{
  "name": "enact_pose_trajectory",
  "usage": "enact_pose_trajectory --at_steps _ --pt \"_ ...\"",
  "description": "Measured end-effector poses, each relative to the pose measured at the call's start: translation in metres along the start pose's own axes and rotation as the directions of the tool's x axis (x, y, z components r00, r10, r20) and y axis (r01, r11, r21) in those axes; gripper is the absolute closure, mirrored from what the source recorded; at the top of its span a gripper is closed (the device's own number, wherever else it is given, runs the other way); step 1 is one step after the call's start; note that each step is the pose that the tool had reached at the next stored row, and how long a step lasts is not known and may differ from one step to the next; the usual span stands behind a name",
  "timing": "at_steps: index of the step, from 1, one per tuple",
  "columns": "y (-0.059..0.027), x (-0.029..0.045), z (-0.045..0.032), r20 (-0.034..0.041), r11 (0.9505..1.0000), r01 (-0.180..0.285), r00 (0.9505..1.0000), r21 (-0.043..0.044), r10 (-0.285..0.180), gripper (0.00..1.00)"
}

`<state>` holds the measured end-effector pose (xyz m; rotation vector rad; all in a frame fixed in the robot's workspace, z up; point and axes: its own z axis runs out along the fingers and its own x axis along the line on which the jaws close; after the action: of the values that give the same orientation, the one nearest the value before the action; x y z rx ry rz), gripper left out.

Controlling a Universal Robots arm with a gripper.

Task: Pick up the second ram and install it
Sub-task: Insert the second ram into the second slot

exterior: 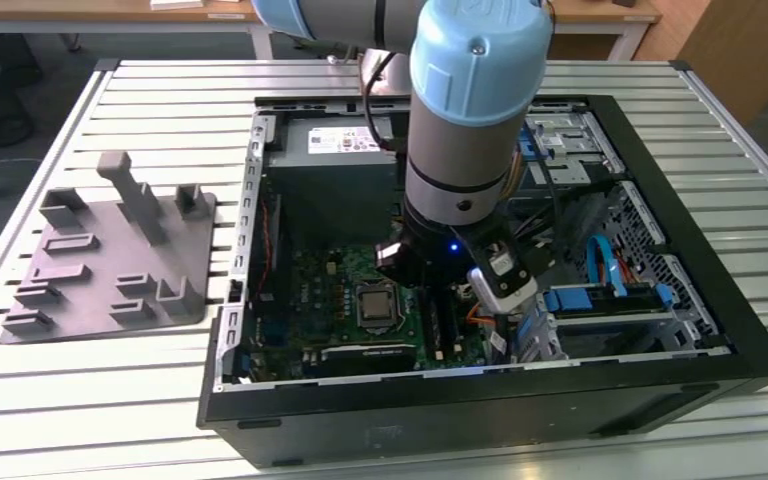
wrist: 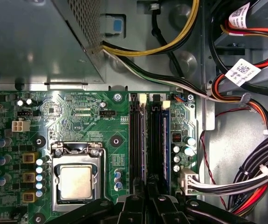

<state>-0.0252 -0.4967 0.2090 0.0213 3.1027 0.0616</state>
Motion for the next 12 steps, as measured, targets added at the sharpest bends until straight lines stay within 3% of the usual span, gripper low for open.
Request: enact_pose_trajectory --at_steps 12 --pt "-0.0001 0.0000 0.0012 0.0000 1.0000 0.000 1.0000 0.0001 0.000 0.85"
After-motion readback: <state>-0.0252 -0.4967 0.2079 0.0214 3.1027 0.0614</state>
